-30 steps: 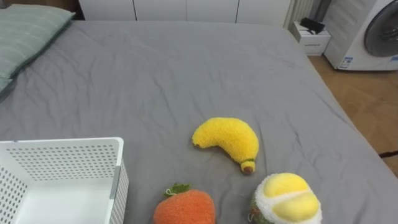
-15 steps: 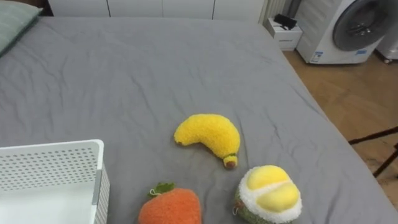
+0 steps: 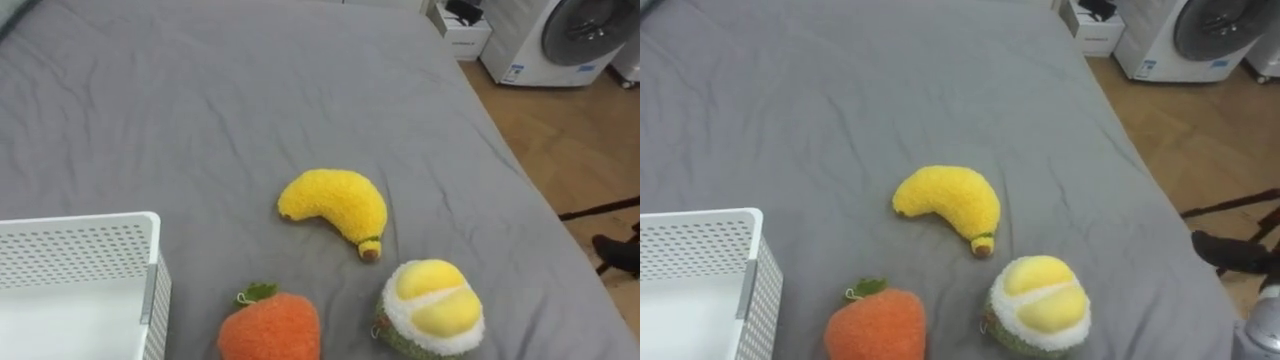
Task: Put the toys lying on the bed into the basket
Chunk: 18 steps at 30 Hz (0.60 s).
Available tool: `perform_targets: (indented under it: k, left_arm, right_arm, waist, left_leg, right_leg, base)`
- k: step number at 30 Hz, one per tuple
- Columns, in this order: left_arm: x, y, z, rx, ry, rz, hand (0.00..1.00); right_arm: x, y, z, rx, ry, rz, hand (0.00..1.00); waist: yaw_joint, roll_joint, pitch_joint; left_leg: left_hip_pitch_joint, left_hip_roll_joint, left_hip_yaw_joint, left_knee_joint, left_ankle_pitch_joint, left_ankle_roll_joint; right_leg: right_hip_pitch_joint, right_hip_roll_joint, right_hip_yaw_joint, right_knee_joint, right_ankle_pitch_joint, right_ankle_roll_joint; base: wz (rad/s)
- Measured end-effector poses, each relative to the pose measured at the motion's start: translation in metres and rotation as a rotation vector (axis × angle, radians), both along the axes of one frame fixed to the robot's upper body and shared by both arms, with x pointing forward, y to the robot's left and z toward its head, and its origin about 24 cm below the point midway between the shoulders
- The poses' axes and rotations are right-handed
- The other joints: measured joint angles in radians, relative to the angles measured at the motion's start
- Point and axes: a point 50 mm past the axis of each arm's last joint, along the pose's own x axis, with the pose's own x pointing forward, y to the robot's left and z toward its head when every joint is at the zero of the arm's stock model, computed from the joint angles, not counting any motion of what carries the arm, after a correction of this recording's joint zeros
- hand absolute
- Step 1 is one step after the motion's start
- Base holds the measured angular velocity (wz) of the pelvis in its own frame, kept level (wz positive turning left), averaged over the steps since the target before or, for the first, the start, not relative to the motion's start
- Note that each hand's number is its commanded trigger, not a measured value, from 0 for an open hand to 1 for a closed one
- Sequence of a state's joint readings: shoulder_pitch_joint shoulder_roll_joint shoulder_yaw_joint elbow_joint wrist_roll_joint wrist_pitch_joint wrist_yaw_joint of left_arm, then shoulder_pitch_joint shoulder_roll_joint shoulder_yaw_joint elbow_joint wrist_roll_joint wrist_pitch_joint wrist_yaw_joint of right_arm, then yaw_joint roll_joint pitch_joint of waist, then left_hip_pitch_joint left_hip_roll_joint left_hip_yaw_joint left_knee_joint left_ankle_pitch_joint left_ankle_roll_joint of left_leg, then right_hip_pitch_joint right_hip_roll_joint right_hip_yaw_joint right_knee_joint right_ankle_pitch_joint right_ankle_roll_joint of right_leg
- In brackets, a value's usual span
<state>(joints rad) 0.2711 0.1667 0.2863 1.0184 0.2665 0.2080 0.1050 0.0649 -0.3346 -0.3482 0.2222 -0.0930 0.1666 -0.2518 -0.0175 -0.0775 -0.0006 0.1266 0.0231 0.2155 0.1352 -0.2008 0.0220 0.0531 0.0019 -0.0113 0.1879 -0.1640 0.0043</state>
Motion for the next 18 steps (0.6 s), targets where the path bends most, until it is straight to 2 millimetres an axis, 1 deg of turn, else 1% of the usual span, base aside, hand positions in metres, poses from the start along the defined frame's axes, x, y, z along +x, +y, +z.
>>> perform_targets:
  k: [1, 2, 4, 6, 7, 8, 9, 10, 11, 12, 14, 16, 18]
  left_arm:
    - [-0.002, -0.002, 0.0, -0.004, 0.01, -0.012, 0.0]
    - [-0.003, -0.003, -0.001, -0.006, 0.012, -0.014, 0.0]
    - [-0.003, -0.004, -0.001, -0.011, 0.01, -0.015, 0.0]
    - [-0.003, -0.006, -0.002, -0.015, 0.011, -0.034, 0.0]
    - [-0.003, -0.007, -0.002, -0.019, 0.012, -0.044, 0.0]
    - [-0.002, -0.009, -0.003, -0.023, 0.012, -0.056, 0.0]
    - [-0.002, -0.009, -0.003, -0.024, 0.012, -0.06, 0.0]
    - [-0.001, -0.01, -0.003, -0.026, 0.008, -0.066, 0.0]
    - [0.001, -0.011, -0.003, -0.027, 0.006, -0.075, 0.0]
    - [0.002, -0.011, -0.003, -0.028, 0.005, -0.078, 0.0]
    - [0.005, -0.012, -0.004, -0.03, -0.003, -0.085, 0.0]
    - [0.006, -0.012, -0.004, -0.031, -0.009, -0.088, 0.0]
    - [0.007, -0.013, -0.004, -0.035, -0.011, -0.088, 0.0]
  right_arm:
    - [0.003, 0.006, 0.0, -0.017, 0.018, 0.044, 0.0]
    - [0.005, 0.01, -0.003, -0.035, 0.045, 0.077, 0.0]
    - [0.007, 0.017, -0.008, -0.054, 0.087, 0.122, 0.0]
    - [0.008, 0.023, -0.016, -0.048, 0.128, 0.164, 0.0]
    - [0.008, 0.026, -0.023, -0.043, 0.167, 0.19, 0.0]
    - [0.006, 0.03, -0.032, -0.036, 0.216, 0.214, 0.0]
    - [0.005, 0.032, -0.037, -0.033, 0.242, 0.226, 0.0]
    - [0.003, 0.036, -0.047, -0.032, 0.298, 0.256, 0.0]
    - [0.002, 0.041, -0.055, -0.027, 0.343, 0.288, 0.0]
    - [0.001, 0.043, -0.058, -0.021, 0.361, 0.302, 0.0]
    - [-0.004, 0.048, -0.073, 0.012, 0.442, 0.345, 0.0]
    - [-0.006, 0.049, -0.085, 0.013, 0.524, 0.375, 0.0]
    - [-0.008, 0.05, -0.09, 0.009, 0.574, 0.399, 0.0]
  waist:
    - [0.001, 0.005, -0.0042]
    - [0.01, 0.008, -0.0053]
    - [0.023, 0.011, -0.0051]
    - [0.028, 0.011, -0.0047]
    - [0.033, 0.01, -0.0045]
    - [0.046, 0.009, -0.0035]
    - [0.05, 0.008, -0.0029]
    - [0.057, 0.006, -0.0016]
    - [0.071, 0.008, 0.0006]
    - [0.075, 0.008, 0.002]
    - [0.082, 0.01, 0.0046]
    - [0.087, 0.008, 0.004]
    - [0.099, 0.011, 0.0049]
  left_leg:
    - [0.001, 0.0, 0.0, 0.0, 0.0, 0.0]
    - [0.004, 0.0, 0.003, 0.0, 0.0, 0.0]
    - [0.007, -0.001, 0.003, 0.001, 0.0, 0.0]
    - [0.008, -0.001, 0.001, 0.003, 0.0, 0.0]
    - [0.01, -0.001, 0.0, 0.002, 0.0, 0.0]
    - [0.011, -0.001, 0.0, 0.002, 0.0, 0.0]
    - [0.012, -0.001, 0.0, 0.002, 0.0, 0.0]
    - [0.012, -0.001, 0.0, 0.002, 0.0, 0.0]
    - [0.011, -0.001, 0.0, 0.002, 0.0, 0.0]
    - [0.01, -0.001, -0.001, 0.002, 0.0, 0.0]
    - [0.008, -0.002, -0.014, 0.002, 0.0, 0.0]
    - [0.005, -0.002, -0.019, 0.003, 0.0, 0.0]
    - [0.001, -0.003, -0.025, 0.002, 0.0, 0.0]
  right_leg:
    - [0.0, 0.0, 0.002, 0.0, 0.0, 0.0]
    - [0.001, 0.0, 0.003, -0.001, 0.0, 0.0]
    - [0.005, -0.001, 0.003, -0.001, 0.0, 0.0]
    - [0.008, 0.0, 0.002, -0.002, 0.0, 0.0]
    - [0.009, 0.0, 0.002, -0.002, 0.0, 0.0]
    - [0.011, 0.0, 0.002, -0.003, 0.0, 0.0]
    - [0.012, 0.0, 0.002, -0.004, 0.0, 0.0]
    - [0.012, 0.0, 0.002, -0.004, 0.0, 0.0]
    - [0.011, -0.001, 0.0, -0.004, 0.0, 0.0]
    - [0.011, -0.001, -0.001, -0.004, 0.0, 0.0]
    - [0.017, -0.003, -0.014, -0.007, 0.0, 0.0]
    - [0.018, -0.004, -0.021, -0.008, 0.0, 0.0]
    - [0.019, -0.004, -0.025, -0.013, 0.0, 0.0]
  base:
    - [-0.04]
    - [-0.05]
    - [-0.02]
    - [0.02]
    - [0.0]
    - [0.0]
    - [0.0]
    - [0.0]
    - [0.0]
    - [0.06]
    - [0.14]
    - [0.12]
    - [0.09]
